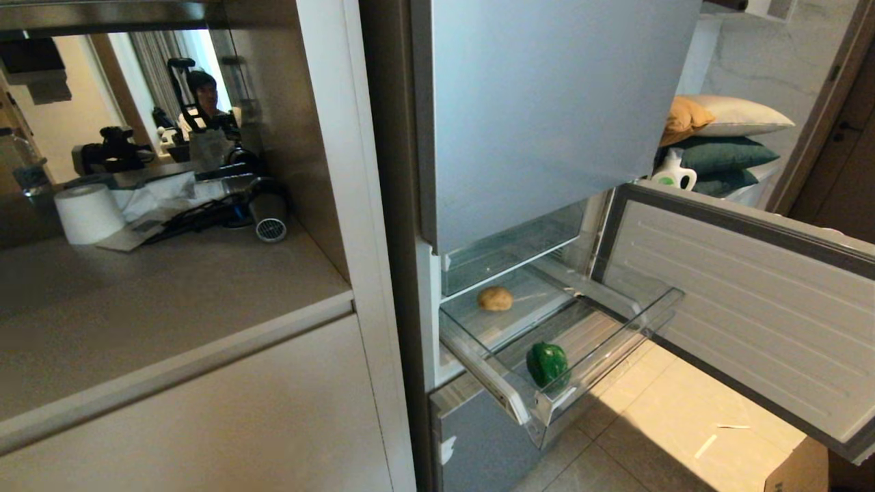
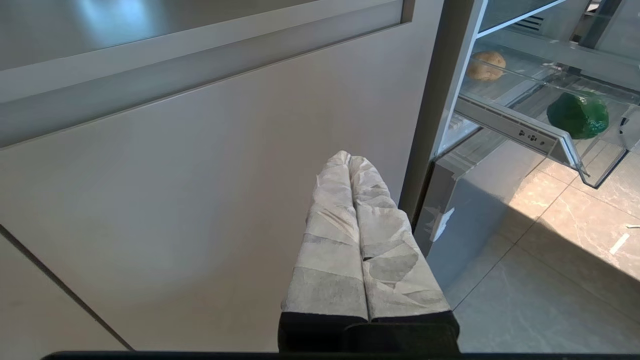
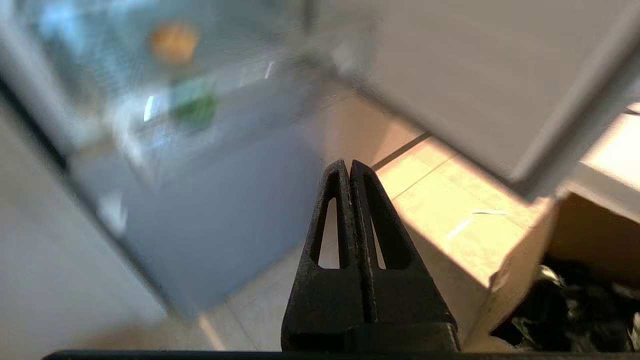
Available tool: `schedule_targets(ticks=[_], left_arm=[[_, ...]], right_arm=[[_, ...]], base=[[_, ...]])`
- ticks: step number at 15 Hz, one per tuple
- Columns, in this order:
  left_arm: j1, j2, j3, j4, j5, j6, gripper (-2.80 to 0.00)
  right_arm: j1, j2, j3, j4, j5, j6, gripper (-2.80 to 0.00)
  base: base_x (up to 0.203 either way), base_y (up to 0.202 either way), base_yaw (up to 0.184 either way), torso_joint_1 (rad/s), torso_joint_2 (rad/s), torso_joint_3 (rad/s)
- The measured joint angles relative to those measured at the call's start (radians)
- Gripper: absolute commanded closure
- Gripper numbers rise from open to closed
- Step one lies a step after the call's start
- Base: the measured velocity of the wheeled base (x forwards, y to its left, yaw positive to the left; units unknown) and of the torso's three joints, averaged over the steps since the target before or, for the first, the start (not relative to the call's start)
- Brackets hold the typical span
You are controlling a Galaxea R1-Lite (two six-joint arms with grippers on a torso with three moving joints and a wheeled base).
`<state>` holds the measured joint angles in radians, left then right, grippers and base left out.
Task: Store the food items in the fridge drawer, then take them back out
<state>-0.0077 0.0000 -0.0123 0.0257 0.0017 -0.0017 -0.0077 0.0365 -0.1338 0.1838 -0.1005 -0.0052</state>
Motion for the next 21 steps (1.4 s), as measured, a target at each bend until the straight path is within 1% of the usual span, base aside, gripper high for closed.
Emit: schedule_targets(ticks=[1, 3, 5, 6, 8, 9, 10, 11, 12, 13, 14, 18, 19, 21], left_arm=[[0.0, 0.0, 0.0, 0.0, 0.0, 0.0, 0.0], [0.0, 0.0, 0.0, 0.0, 0.0, 0.0, 0.0], [0.0, 0.0, 0.0, 0.0, 0.0, 0.0, 0.0], [0.0, 0.0, 0.0, 0.0, 0.0, 0.0, 0.0], [0.0, 0.0, 0.0, 0.0, 0.0, 0.0, 0.0], [0.0, 0.0, 0.0, 0.0, 0.0, 0.0, 0.0], [0.0, 0.0, 0.0, 0.0, 0.0, 0.0, 0.0], [0.0, 0.0, 0.0, 0.0, 0.0, 0.0, 0.0], [0.0, 0.0, 0.0, 0.0, 0.0, 0.0, 0.0], [0.0, 0.0, 0.0, 0.0, 0.0, 0.0, 0.0], [0.0, 0.0, 0.0, 0.0, 0.0, 0.0, 0.0], [0.0, 0.0, 0.0, 0.0, 0.0, 0.0, 0.0], [0.0, 0.0, 0.0, 0.0, 0.0, 0.0, 0.0], [0.0, 0.0, 0.0, 0.0, 0.0, 0.0, 0.0]], right_arm=[[0.0, 0.035, -0.061, 0.018, -0.039, 0.037, 0.0], [-0.016, 0.144, -0.17, 0.047, -0.076, 0.136, 0.0], [-0.057, 0.314, -0.268, 0.05, -0.079, 0.278, 0.0], [-0.093, 0.407, -0.306, 0.044, -0.068, 0.35, 0.0], [-0.217, 0.595, -0.353, -0.005, 0.0, 0.468, 0.0], [-0.302, 0.686, -0.361, -0.046, 0.057, 0.507, 0.0], [-0.383, 0.773, -0.359, -0.092, 0.126, 0.529, 0.0], [-0.453, 0.853, -0.345, -0.145, 0.206, 0.529, 0.0], [-0.503, 0.922, -0.326, -0.195, 0.28, 0.517, 0.0], [-0.537, 0.993, -0.303, -0.242, 0.347, 0.503, 0.0], [-0.557, 1.061, -0.284, -0.284, 0.389, 0.492, 0.0], [-0.58, 1.338, -0.242, -0.488, 0.471, 0.465, 0.0], [-0.578, 1.406, -0.242, -0.543, 0.503, 0.447, 0.0], [-0.551, 1.525, -0.264, -0.6, 0.544, 0.409, 0.0]], base=[[0.0, 0.0, 0.0, 0.0, 0.0, 0.0], [0.0, 0.0, 0.0, 0.0, 0.0, 0.0], [0.0, 0.0, 0.0, 0.0, 0.0, 0.0], [0.0, 0.0, 0.0, 0.0, 0.0, 0.0], [0.0, 0.0, 0.0, 0.0, 0.0, 0.0], [0.0, 0.0, 0.0, 0.0, 0.0, 0.0], [0.0, 0.0, 0.0, 0.0, 0.0, 0.0], [0.0, 0.0, 0.0, 0.0, 0.0, 0.0], [0.0, 0.0, 0.0, 0.0, 0.0, 0.0], [0.0, 0.0, 0.0, 0.0, 0.0, 0.0], [0.0, 0.0, 0.0, 0.0, 0.0, 0.0], [0.0, 0.0, 0.0, 0.0, 0.0, 0.0], [0.0, 0.0, 0.0, 0.0, 0.0, 0.0], [0.0, 0.0, 0.0, 0.0, 0.0, 0.0]])
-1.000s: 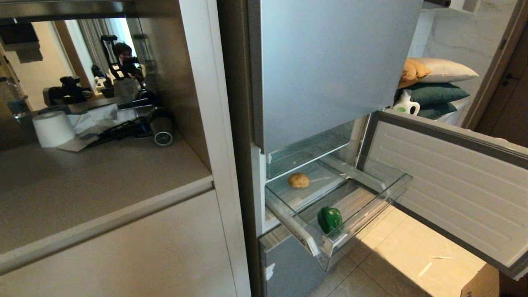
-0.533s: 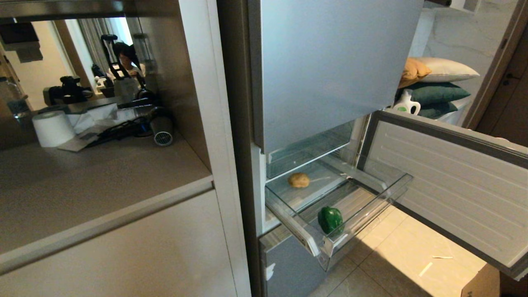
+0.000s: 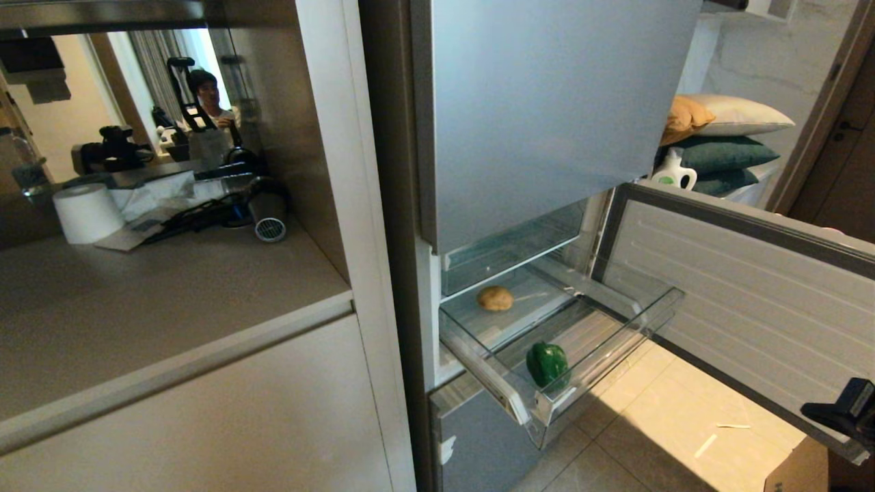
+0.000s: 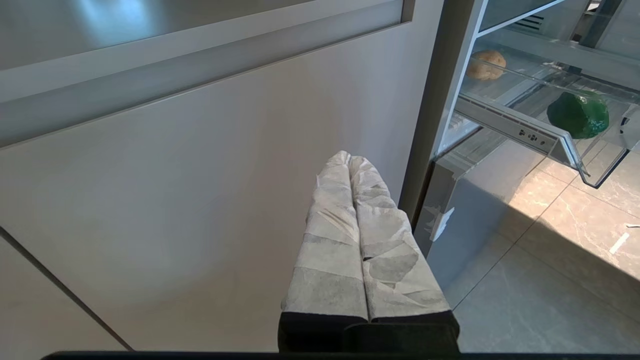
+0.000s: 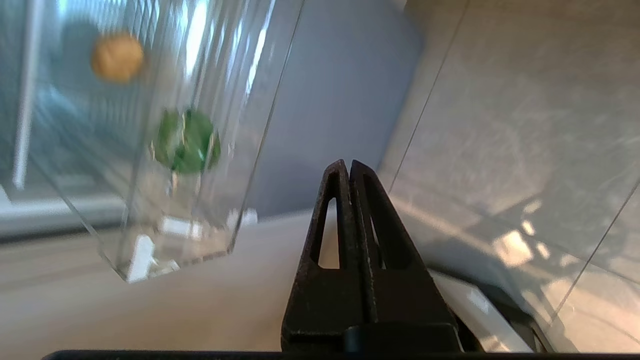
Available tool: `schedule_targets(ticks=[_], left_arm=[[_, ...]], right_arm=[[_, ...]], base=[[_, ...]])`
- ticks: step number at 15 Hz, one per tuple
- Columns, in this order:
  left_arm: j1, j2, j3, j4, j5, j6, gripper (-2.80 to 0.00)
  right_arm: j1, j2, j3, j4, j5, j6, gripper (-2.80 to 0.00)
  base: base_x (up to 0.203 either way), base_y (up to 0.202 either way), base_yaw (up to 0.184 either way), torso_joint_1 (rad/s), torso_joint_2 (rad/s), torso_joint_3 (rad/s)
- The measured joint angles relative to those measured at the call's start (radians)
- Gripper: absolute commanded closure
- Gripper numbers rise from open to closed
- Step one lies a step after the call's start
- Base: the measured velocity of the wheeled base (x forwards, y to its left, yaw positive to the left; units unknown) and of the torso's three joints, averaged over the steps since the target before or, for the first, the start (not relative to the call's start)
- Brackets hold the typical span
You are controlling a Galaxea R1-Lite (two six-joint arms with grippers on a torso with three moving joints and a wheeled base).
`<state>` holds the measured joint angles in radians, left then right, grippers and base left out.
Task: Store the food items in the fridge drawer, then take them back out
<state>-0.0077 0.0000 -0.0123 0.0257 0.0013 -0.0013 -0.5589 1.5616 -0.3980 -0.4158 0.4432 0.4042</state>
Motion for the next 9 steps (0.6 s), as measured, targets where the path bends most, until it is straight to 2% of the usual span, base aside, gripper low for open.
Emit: schedule_targets(ticks=[9], left_arm=[[0.0, 0.0, 0.0, 0.0, 0.0, 0.0, 0.0]], right_arm=[[0.206, 0.41, -0.266, -0.019, 0.013, -0.009, 0.0]], base=[[0.0, 0.0, 0.0, 0.0, 0.0, 0.0]])
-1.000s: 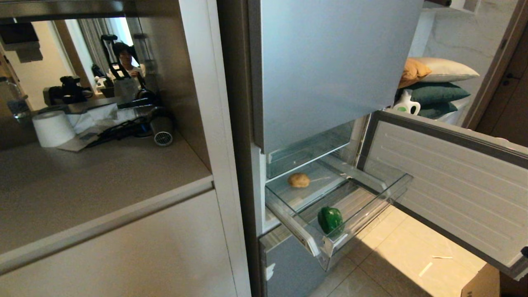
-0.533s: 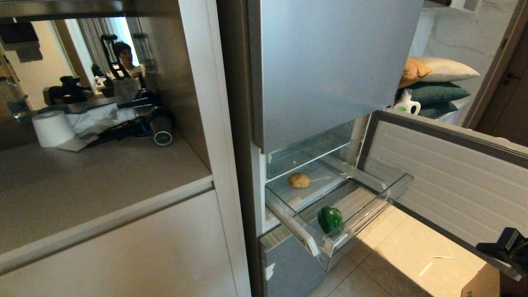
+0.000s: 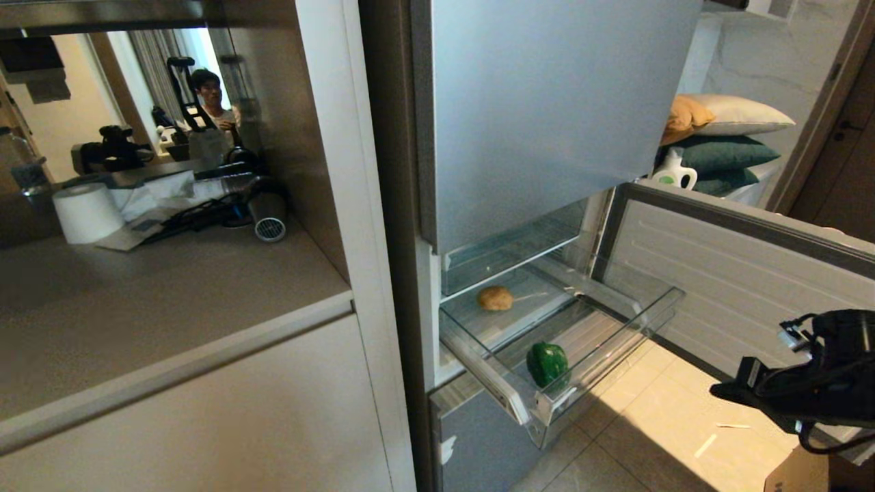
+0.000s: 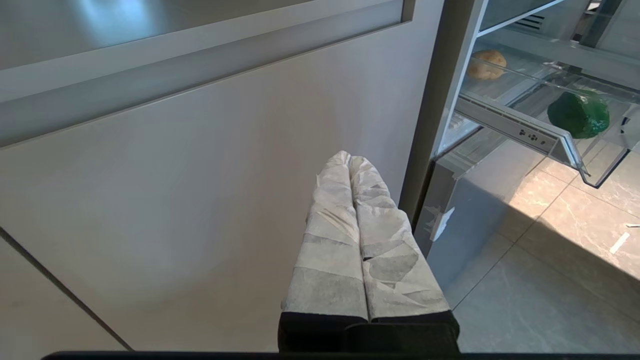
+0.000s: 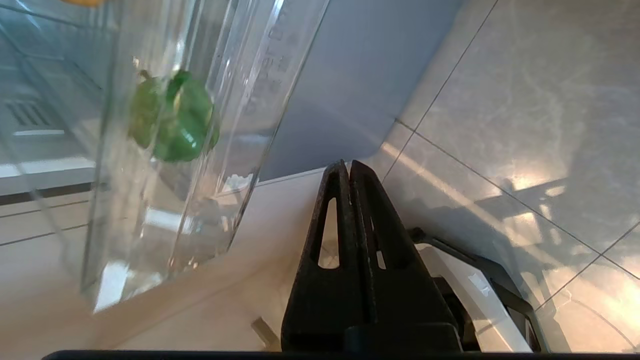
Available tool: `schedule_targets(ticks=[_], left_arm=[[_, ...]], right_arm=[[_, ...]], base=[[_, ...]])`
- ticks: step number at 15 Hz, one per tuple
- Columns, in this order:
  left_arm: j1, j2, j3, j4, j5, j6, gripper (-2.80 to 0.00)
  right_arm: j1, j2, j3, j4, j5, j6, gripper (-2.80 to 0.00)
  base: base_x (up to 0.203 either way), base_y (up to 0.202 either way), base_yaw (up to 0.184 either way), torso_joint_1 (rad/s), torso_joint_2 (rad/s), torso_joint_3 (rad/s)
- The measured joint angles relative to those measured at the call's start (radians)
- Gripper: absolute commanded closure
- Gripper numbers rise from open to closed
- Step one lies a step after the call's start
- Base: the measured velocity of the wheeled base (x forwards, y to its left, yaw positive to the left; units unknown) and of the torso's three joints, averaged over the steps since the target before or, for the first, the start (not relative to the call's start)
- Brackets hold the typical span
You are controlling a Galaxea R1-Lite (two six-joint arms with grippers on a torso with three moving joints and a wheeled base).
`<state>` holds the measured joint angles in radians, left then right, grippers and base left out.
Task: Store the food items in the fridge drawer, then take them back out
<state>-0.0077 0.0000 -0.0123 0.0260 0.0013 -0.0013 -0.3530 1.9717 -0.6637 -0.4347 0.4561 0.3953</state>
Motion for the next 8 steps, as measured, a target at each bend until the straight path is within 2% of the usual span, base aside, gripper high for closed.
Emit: schedule_targets(ticks=[8], left_arm=[[0.0, 0.0, 0.0, 0.0, 0.0, 0.0, 0.0]], right_arm=[[0.065, 0.192, -0.222, 0.0, 0.004, -0.028, 0.0]], base=[[0.0, 0.0, 0.0, 0.0, 0.0, 0.0]])
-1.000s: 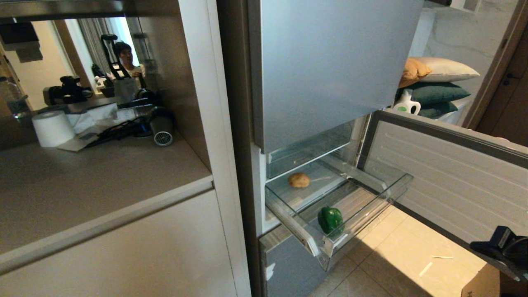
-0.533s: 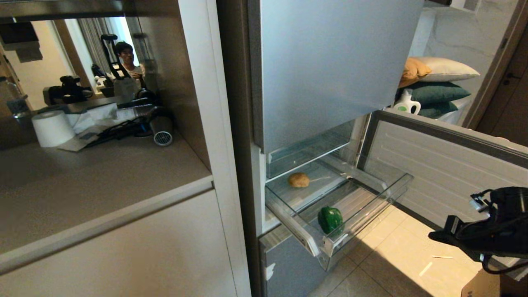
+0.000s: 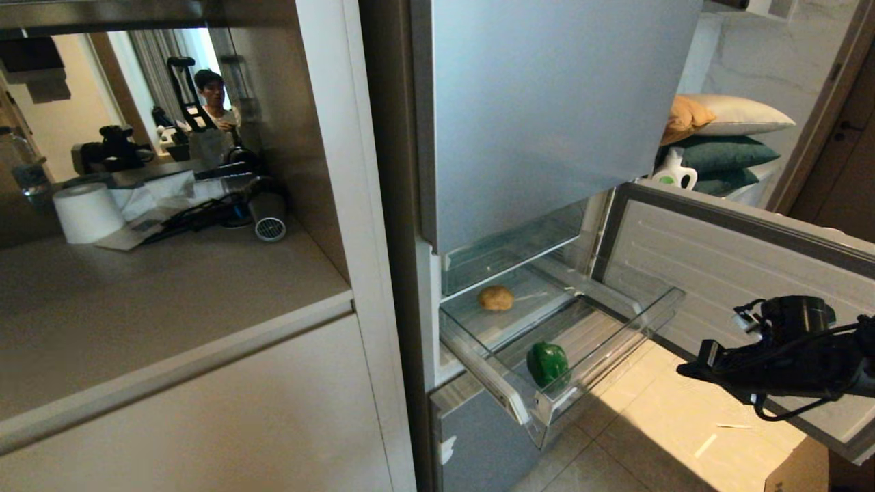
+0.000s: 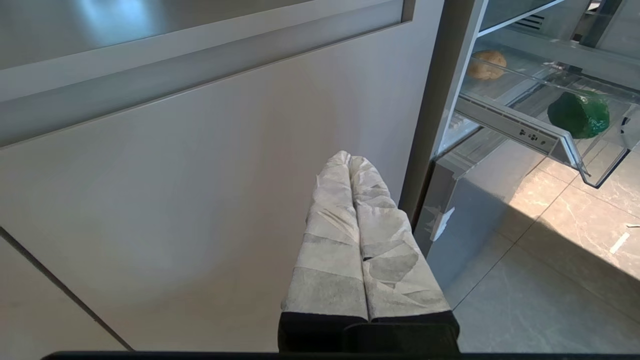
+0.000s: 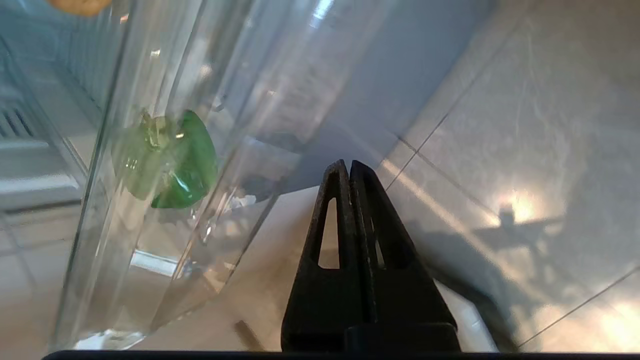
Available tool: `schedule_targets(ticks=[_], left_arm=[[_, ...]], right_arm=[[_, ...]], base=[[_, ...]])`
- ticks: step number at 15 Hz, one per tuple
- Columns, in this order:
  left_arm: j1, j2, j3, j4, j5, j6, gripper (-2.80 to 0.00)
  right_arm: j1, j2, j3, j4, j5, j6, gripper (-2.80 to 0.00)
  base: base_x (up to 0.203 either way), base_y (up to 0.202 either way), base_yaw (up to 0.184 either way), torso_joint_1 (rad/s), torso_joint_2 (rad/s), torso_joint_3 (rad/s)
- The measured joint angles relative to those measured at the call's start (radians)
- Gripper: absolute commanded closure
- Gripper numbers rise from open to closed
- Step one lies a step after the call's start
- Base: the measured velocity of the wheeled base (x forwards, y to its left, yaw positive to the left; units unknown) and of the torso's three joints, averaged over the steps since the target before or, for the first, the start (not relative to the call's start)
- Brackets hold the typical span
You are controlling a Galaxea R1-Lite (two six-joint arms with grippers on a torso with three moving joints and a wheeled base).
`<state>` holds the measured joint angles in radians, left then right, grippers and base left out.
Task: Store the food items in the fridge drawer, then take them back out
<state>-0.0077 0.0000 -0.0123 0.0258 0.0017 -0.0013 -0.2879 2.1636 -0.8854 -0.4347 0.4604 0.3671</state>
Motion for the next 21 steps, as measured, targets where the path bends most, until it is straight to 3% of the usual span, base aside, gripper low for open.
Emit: schedule_targets(ticks=[3, 21], left_arm=[[0.0, 0.0, 0.0, 0.0, 0.0, 0.0, 0.0], [0.0, 0.0, 0.0, 0.0, 0.0, 0.0, 0.0]], right_arm=[[0.043, 0.045, -0.063, 0.0, 0.001, -0.033, 0.0], [0.223, 0.338, -0.575, -0.071, -0.004, -0.019, 0.0]], base=[[0.0, 0.0, 0.0, 0.0, 0.0, 0.0], [0.0, 0.0, 0.0, 0.0, 0.0, 0.0]])
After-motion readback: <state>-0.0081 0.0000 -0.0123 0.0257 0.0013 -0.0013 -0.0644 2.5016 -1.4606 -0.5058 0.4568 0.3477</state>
